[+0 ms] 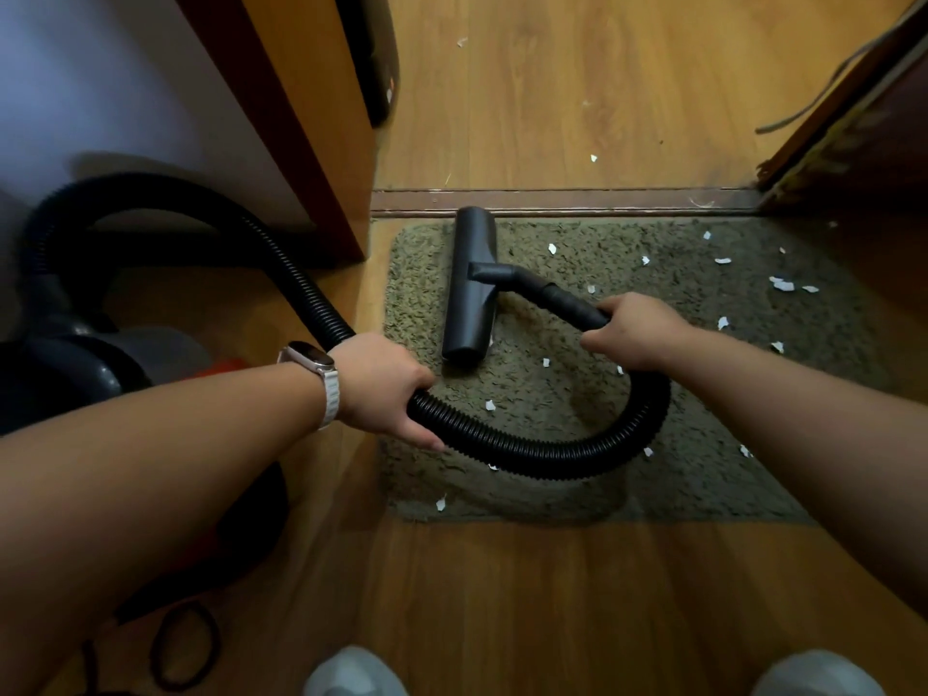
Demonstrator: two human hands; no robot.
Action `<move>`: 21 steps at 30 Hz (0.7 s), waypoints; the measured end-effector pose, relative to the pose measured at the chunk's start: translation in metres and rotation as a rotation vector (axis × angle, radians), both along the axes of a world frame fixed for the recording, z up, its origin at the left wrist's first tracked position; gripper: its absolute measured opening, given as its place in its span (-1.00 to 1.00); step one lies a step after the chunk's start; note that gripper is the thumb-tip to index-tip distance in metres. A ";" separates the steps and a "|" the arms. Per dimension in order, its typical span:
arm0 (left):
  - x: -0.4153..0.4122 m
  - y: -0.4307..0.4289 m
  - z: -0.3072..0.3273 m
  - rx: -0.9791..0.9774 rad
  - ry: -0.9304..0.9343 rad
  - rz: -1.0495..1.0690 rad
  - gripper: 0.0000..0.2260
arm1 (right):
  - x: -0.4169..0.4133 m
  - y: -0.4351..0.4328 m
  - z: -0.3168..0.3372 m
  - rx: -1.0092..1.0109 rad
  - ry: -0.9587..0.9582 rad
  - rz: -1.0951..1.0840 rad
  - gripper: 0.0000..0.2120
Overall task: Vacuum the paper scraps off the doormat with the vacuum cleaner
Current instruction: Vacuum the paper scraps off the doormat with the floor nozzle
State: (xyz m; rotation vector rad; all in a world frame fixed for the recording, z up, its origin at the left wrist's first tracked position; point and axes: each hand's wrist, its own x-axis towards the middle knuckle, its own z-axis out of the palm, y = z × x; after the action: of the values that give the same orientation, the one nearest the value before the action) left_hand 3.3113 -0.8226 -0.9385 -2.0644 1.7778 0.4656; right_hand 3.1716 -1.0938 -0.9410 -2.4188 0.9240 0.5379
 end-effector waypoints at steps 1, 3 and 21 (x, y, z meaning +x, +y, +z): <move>-0.001 0.003 0.002 0.012 -0.002 0.000 -0.33 | 0.002 0.004 0.002 0.006 0.002 0.034 -0.86; -0.004 0.009 0.005 0.029 -0.005 0.002 -0.34 | 0.006 0.013 0.006 0.010 0.008 0.109 -0.84; -0.027 -0.020 0.015 0.028 -0.022 0.021 -0.37 | -0.042 -0.012 0.013 -0.076 0.058 0.112 -0.82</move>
State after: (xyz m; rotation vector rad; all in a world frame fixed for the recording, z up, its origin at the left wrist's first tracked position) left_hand 3.2843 -0.8426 -0.9238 -2.0634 1.7284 0.4688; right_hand 3.1300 -1.1057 -0.9281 -2.5473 0.8506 0.6276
